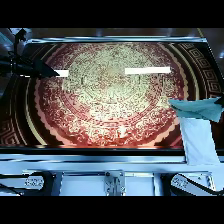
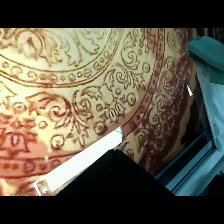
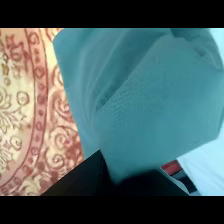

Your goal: Fold the shirts.

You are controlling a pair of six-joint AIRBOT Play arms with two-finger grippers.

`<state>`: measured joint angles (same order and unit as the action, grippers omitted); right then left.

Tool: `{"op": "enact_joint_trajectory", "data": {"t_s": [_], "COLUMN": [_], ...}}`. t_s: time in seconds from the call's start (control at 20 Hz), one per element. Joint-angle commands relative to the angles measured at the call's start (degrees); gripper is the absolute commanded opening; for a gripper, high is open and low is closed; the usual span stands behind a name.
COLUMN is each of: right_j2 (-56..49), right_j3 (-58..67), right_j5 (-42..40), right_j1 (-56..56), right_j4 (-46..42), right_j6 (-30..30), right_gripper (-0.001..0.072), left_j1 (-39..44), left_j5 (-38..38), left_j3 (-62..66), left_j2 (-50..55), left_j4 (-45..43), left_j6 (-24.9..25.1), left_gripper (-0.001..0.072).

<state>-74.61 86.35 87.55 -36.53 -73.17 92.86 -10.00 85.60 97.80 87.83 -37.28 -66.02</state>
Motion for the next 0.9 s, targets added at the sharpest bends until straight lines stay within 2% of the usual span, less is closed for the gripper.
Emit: {"op": "enact_joint_trajectory", "data": {"t_s": [0.0, 0.2, 0.35, 0.45, 0.5, 0.6, 0.7, 0.75, 0.85], "right_j2": [0.09, 0.07, 0.07, 0.07, 0.07, 0.09, 0.09, 0.09, 0.09], "right_j3": [0.13, 0.13, 0.15, 0.15, 0.15, 0.15, 0.15, 0.15, 0.13], "right_j5": [-8.31, -21.59, -31.91, -35.32, -34.6, -29.29, -22.14, -18.43, -10.8], "right_j1": [-0.26, -0.26, -0.15, -0.15, -0.15, -0.2, -0.2, -0.2, -0.2], "right_j4": [-3.61, 0.7, 9.77, 12.81, 11.74, 4.15, -1.84, -1.9, -2.1], "right_j6": [1.27, 1.31, -4.66, -6.62, -6.88, -7.52, -10.97, -14.62, -17.64], "right_gripper": [0.0073, 0.0073, 0.0073, 0.0073, 0.0073, 0.0073, 0.0073, 0.0073, 0.0073], "left_j1": [0.02, 0.02, 0.02, 0.02, 0.02, 0.02, 0.02, 0.02, 0.02], "left_j5": [0.0, -0.02, -0.02, -0.02, 0.15, 1.29, 2.05, 2.03, 1.99], "left_j3": [0.0, 0.0, 0.0, 0.0, 0.0, 0.02, 0.02, 0.02, 0.02], "left_j2": [-0.04, -0.04, -0.04, -0.04, -0.04, -0.04, -0.04, -0.04, -0.04], "left_j4": [-0.02, -0.02, -0.02, -0.02, 0.0, -0.02, -0.02, -0.02, -0.02], "left_j6": [0.0, -0.17, -0.26, -0.94, -1.6, -2.14, -2.14, -2.14, -2.12], "left_gripper": [0.0035, 0.0034, 0.0034, 0.0034, 0.0035, 0.0035, 0.0034, 0.0035, 0.0034]}}
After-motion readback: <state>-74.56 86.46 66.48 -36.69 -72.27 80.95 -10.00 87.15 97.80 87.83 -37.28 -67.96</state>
